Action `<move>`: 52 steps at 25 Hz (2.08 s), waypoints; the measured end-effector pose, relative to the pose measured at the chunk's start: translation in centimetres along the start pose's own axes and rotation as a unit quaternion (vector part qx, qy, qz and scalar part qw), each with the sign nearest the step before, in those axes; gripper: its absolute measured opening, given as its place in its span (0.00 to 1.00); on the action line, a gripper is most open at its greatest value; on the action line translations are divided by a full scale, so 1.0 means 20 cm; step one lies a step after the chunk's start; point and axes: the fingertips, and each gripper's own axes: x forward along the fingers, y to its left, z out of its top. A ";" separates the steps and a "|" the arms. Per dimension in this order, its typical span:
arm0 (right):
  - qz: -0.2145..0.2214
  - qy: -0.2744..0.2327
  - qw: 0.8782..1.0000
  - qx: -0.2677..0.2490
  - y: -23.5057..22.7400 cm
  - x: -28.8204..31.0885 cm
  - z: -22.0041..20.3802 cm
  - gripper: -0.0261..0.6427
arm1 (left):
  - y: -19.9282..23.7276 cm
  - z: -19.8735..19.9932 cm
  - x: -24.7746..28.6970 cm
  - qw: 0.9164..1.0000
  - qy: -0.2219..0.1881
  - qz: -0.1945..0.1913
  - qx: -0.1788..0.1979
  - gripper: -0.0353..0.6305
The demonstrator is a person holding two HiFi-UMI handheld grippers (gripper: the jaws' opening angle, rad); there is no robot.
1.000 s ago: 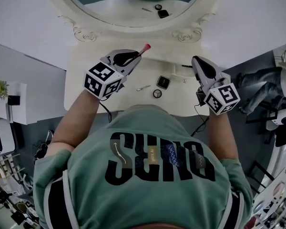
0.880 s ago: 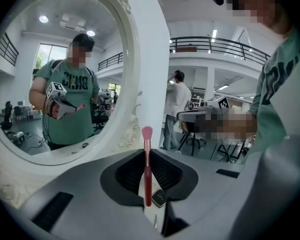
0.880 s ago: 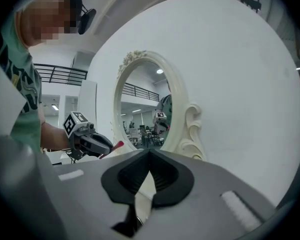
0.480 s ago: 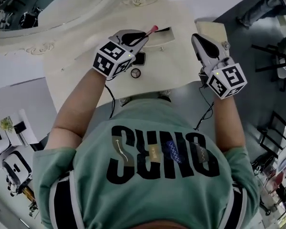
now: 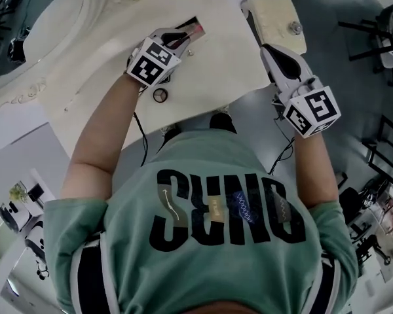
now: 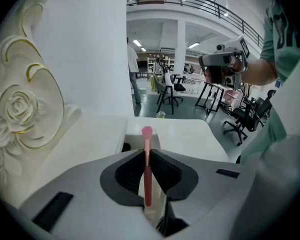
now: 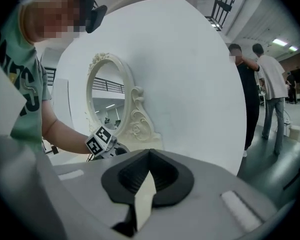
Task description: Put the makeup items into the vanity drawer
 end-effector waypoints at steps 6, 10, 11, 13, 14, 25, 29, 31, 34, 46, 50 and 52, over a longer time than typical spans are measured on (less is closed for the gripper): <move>-0.008 -0.002 1.000 0.009 -0.04 -0.05 -0.04 0.05 | 0.03 -0.05 0.06 1.000 0.028 0.007 -0.004 0.12; -0.002 -0.004 1.000 0.005 -0.01 -0.05 -0.03 0.05 | 0.05 -0.06 0.06 0.999 0.033 0.012 0.001 0.12; -0.002 -0.005 1.000 0.004 0.00 -0.05 -0.02 0.05 | 0.05 -0.06 0.06 0.999 0.032 0.014 0.001 0.12; 0.000 -0.005 1.000 0.001 0.02 -0.05 -0.02 0.05 | 0.06 -0.07 0.05 0.999 0.031 0.018 0.001 0.12; 0.000 -0.004 1.000 0.001 0.02 -0.06 -0.03 0.05 | 0.06 -0.07 0.04 0.999 0.031 0.020 0.000 0.12; 0.004 -0.005 1.000 -0.004 0.06 -0.09 -0.02 0.05 | 0.05 -0.05 0.03 1.000 0.017 0.023 0.002 0.14; 0.004 -0.007 1.000 -0.004 0.07 -0.10 -0.01 0.05 | 0.05 -0.04 0.02 1.000 0.015 0.026 0.002 0.15; 0.004 -0.008 1.000 -0.004 0.08 -0.10 0.00 0.05 | 0.05 -0.03 0.00 1.000 0.011 0.028 0.002 0.15; 0.005 -0.009 1.000 -0.008 0.09 -0.10 0.01 0.05 | 0.04 -0.01 -0.03 0.999 0.002 0.032 0.004 0.15; 0.032 -0.017 0.999 -0.032 0.27 -0.01 0.14 0.05 | 0.03 0.05 -0.41 0.996 -0.063 0.054 -0.031 0.15; 0.060 -0.019 0.997 -0.050 0.42 0.10 0.23 0.05 | 0.06 0.03 -0.70 0.988 -0.116 0.077 -0.065 0.13; 0.074 -0.020 0.995 -0.058 0.52 0.16 0.28 0.05 | 0.07 -0.01 -0.88 0.982 -0.141 0.087 -0.087 0.12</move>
